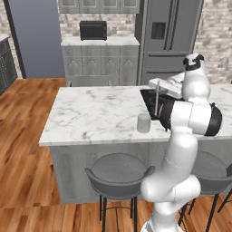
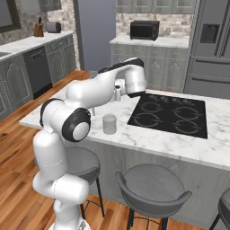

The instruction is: Take a straw from the drawer in front and place it inside the glass cup on the dining counter.

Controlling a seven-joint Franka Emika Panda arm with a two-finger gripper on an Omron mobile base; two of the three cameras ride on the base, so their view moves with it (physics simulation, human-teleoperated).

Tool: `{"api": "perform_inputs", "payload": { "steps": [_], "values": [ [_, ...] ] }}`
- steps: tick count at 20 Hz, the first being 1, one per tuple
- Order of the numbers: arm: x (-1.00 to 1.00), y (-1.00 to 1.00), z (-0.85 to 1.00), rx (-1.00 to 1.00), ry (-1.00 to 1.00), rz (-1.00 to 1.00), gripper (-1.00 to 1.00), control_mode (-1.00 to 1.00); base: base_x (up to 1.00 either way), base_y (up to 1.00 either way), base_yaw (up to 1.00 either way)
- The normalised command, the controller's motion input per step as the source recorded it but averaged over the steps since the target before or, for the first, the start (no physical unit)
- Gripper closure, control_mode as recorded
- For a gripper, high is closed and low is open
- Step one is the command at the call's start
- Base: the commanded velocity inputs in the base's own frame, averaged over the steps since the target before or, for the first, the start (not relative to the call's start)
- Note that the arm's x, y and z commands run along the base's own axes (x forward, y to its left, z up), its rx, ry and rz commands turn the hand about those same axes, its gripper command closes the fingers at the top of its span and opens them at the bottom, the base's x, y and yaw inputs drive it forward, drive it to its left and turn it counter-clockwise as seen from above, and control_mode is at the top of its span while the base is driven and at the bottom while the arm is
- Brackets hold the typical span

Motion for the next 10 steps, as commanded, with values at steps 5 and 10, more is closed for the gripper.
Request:
{"api": "perform_inputs", "payload": {
  "steps": [5, 10],
  "values": [
    [0.71, 0.0, -0.16, 0.01, 0.17, -0.06, 1.0, -1.0, 0.0, 0.0, 0.0],
    [0.72, 0.0, -0.35, -0.03, 0.24, -0.09, 1.0, -1.0, 0.0, 0.0, 0.0]
  ]
}}
